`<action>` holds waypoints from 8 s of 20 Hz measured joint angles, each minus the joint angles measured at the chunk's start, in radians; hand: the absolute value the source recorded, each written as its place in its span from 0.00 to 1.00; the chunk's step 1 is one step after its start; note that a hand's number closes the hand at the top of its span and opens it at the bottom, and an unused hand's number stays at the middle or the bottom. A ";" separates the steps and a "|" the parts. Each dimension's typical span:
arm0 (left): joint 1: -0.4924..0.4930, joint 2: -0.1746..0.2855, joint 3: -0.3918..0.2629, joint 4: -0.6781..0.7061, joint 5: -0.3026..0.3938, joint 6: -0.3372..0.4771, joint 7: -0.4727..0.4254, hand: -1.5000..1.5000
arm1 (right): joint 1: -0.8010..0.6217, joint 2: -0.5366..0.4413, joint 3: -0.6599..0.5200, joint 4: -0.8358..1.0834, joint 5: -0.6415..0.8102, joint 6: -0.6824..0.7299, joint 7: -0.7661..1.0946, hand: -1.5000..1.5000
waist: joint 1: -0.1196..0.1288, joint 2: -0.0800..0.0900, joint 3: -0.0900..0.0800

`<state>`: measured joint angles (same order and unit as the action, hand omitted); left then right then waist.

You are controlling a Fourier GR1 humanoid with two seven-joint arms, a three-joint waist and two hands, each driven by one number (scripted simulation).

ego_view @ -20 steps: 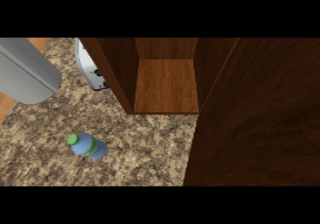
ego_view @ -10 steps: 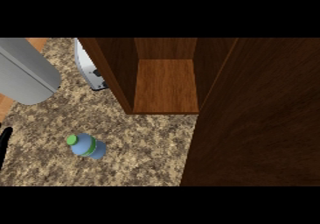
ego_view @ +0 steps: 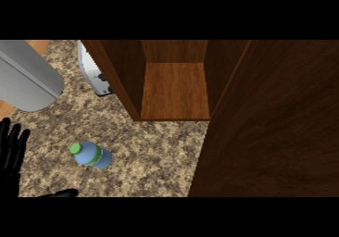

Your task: Pick up the bottled water, place it into the cabinet and close the cabinet

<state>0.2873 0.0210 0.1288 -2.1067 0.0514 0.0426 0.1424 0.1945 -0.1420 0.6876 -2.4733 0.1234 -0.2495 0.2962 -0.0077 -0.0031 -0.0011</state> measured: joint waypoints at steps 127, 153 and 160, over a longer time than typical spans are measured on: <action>-0.918 -0.021 -0.391 0.961 0.276 0.451 -0.376 1.00 | -0.058 -0.209 0.076 0.008 0.013 -0.215 -0.049 0.00 | -0.011 0.003 0.001; -1.349 -0.014 -0.249 1.745 0.184 0.577 -0.537 1.00 | -0.057 -0.228 0.092 0.012 -0.012 -0.223 -0.098 0.00 | -0.040 0.014 0.001; -1.375 -0.016 -0.209 1.861 0.192 0.593 -0.596 1.00 | -0.039 -0.247 0.097 0.006 -0.019 -0.224 -0.121 0.00 | -0.052 0.018 0.000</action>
<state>-1.0872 0.0051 -0.0802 -0.2459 0.2437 0.6360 -0.4540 0.1559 -0.3891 0.7850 -2.4672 0.1043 -0.4731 0.1747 -0.0593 0.0151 -0.0008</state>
